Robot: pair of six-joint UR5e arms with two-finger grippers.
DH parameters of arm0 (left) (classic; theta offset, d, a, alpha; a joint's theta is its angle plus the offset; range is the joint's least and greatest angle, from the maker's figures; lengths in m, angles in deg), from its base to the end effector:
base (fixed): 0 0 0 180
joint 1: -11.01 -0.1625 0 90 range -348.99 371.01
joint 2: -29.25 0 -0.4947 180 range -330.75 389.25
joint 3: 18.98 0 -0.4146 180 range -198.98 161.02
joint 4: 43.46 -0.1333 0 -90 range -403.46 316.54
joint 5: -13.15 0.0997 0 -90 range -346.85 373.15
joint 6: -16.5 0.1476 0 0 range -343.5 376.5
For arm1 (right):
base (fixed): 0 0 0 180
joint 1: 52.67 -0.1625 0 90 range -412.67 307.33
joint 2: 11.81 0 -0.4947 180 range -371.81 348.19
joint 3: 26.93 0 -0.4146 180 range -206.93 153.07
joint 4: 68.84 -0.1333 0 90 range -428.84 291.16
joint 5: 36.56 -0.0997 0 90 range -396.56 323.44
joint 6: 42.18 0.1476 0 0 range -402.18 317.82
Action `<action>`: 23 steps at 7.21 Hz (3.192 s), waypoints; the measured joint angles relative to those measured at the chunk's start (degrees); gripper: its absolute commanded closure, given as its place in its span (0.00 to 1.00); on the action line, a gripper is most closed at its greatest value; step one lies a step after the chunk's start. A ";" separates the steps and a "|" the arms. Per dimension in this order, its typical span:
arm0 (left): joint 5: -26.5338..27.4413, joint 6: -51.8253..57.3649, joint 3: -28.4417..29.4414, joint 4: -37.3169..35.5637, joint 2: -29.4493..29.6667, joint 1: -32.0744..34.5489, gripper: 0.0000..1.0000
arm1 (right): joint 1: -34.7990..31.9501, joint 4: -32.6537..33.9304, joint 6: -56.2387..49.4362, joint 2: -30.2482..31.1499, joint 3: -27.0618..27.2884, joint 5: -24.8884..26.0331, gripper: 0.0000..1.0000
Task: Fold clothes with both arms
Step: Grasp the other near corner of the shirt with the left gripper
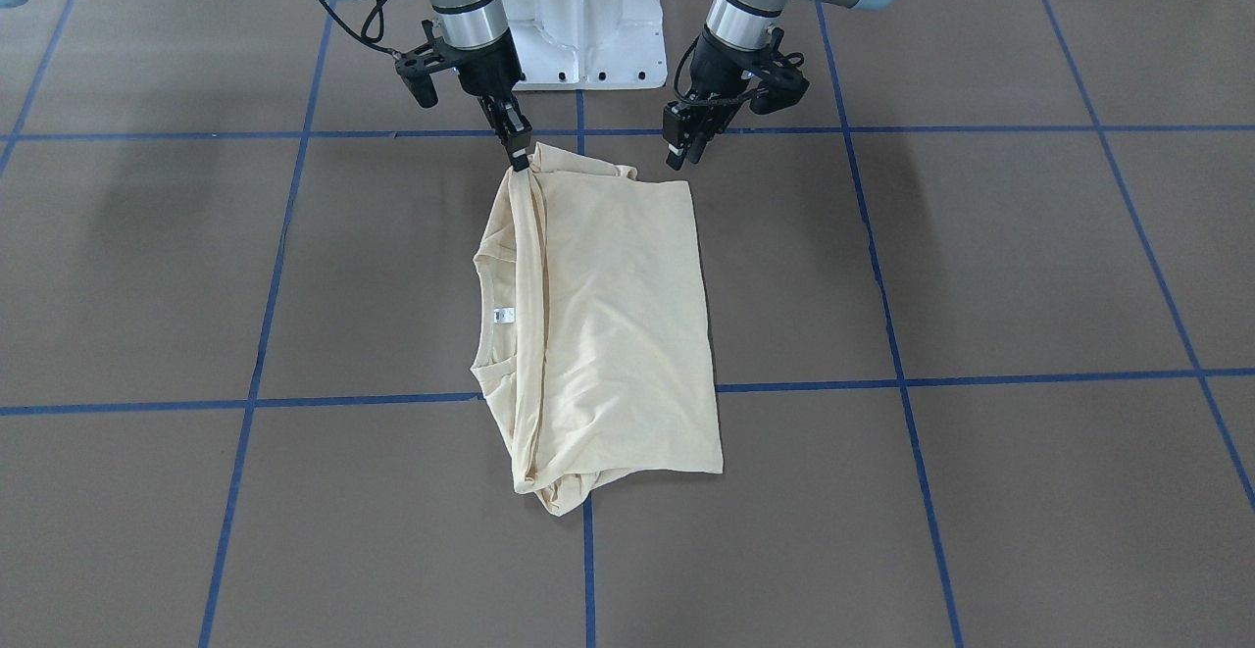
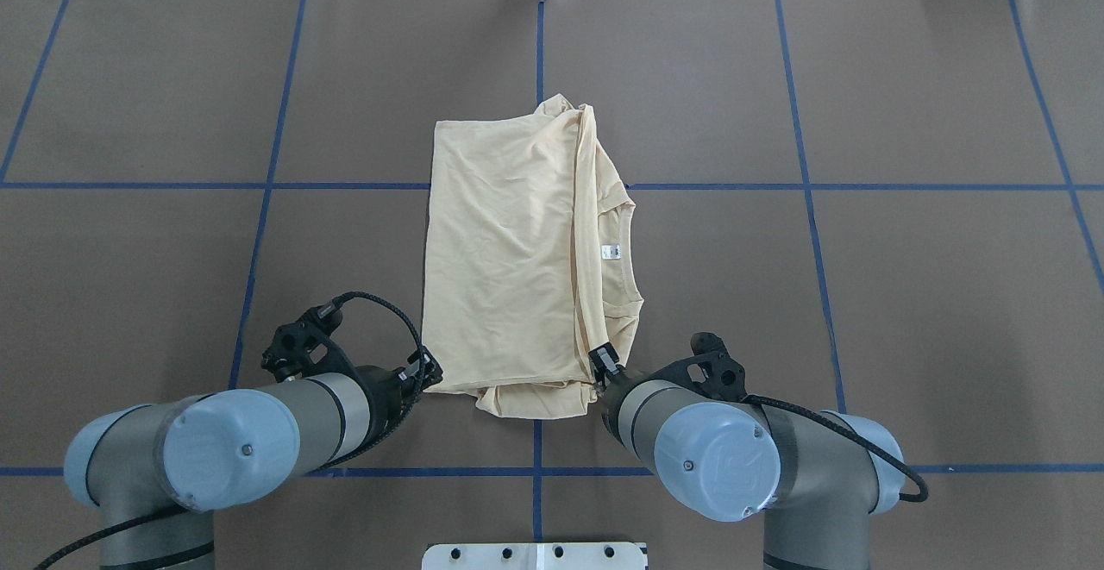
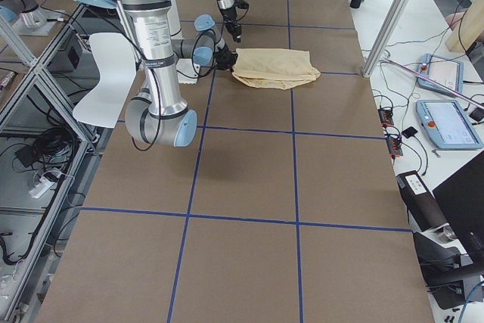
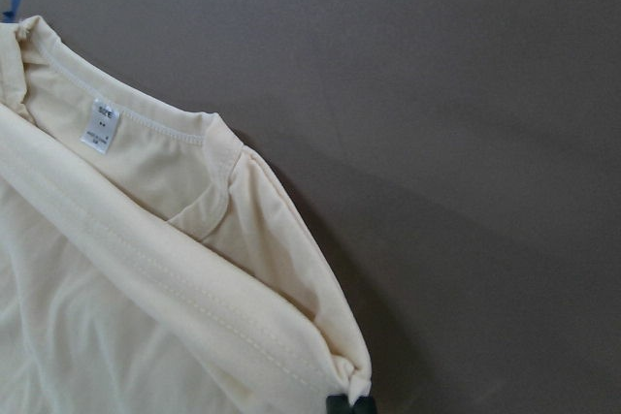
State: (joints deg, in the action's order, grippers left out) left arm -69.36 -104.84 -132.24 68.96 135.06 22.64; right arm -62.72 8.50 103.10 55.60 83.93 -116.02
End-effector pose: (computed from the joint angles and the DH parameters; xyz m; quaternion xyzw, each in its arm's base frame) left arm 0.5891 -0.2770 0.3594 -0.0320 0.5122 -0.3452 0.7858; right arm -0.6289 -0.2742 0.3323 -0.1053 -0.4635 0.5107 0.7165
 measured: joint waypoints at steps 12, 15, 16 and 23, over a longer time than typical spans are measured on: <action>2.59 -4.97 5.79 -0.79 3.43 0.89 0.57 | 0.05 0.00 0.00 0.01 0.05 0.00 1.00; 2.53 -4.73 4.96 -0.99 3.01 1.00 0.56 | 0.04 0.00 0.00 0.01 0.05 0.00 1.00; 2.51 -4.73 4.82 -1.05 2.84 0.91 0.56 | 0.04 0.00 0.00 0.00 0.05 0.00 1.00; 2.21 -4.79 6.26 -1.16 2.82 0.07 0.71 | -0.05 0.00 0.01 -0.06 0.48 0.00 1.00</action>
State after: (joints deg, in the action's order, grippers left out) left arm -67.15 -109.63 -125.98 67.81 137.88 22.72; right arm -62.77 8.50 103.10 55.54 84.42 -116.02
